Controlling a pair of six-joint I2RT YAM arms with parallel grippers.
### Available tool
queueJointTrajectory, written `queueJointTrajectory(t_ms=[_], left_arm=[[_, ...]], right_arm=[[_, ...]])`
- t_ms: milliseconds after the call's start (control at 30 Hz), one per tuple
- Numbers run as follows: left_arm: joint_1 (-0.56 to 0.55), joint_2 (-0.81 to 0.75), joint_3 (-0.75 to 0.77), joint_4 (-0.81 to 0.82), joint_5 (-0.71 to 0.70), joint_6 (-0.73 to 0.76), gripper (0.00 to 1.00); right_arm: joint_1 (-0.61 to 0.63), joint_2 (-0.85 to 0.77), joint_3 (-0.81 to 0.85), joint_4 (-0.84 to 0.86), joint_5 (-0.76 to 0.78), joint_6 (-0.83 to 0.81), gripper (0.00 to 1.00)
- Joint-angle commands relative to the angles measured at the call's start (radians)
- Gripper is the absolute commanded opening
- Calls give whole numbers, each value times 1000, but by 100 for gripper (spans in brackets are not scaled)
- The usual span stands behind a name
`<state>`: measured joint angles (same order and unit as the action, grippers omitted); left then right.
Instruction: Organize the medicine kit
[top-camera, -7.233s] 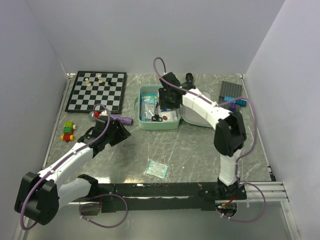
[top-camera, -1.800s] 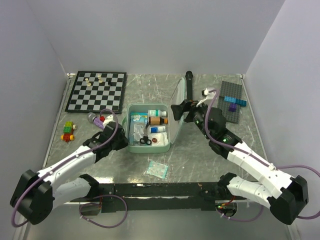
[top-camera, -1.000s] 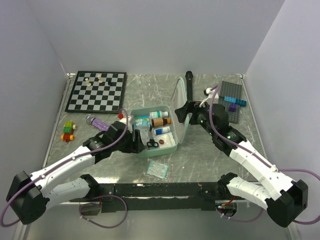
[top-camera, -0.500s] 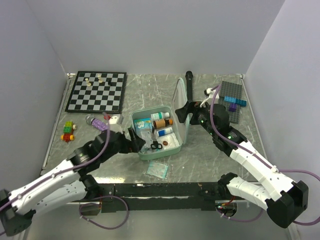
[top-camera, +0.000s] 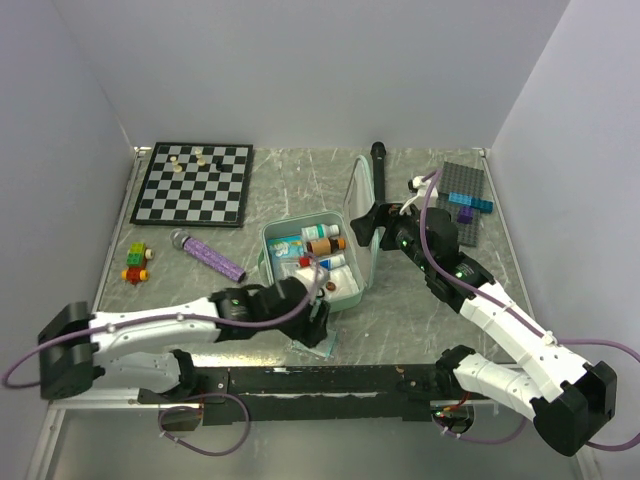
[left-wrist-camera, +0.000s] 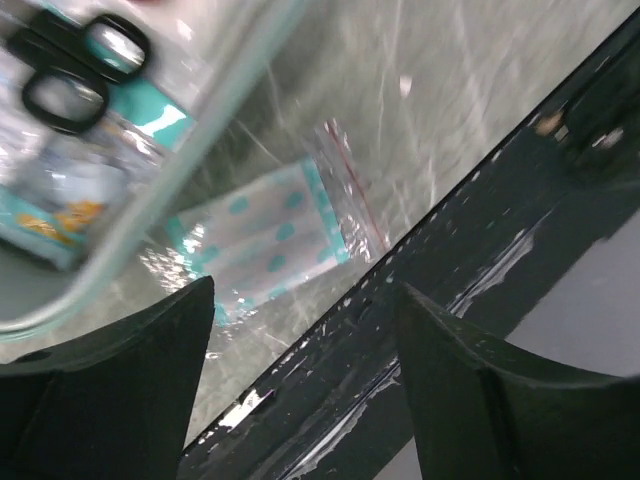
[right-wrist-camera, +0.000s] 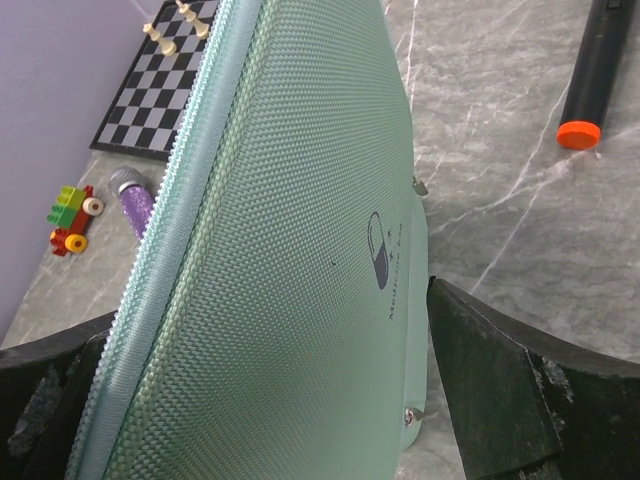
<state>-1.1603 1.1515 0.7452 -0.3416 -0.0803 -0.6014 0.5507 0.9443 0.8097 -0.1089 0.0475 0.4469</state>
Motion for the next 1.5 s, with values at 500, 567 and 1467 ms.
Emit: queueJointTrajectory(t_ms=[500, 567, 1467], left_arm=[[-193, 516, 264, -13, -300, 84, 73], [-200, 522, 264, -8, -283, 91, 73], [-243, 646, 296, -135, -240, 68, 25]], right_arm=[[-9, 36, 20, -54, -5, -13, 100], [-9, 37, 20, -58, -5, -11, 100], [-12, 39, 16, -69, -18, 4, 100]])
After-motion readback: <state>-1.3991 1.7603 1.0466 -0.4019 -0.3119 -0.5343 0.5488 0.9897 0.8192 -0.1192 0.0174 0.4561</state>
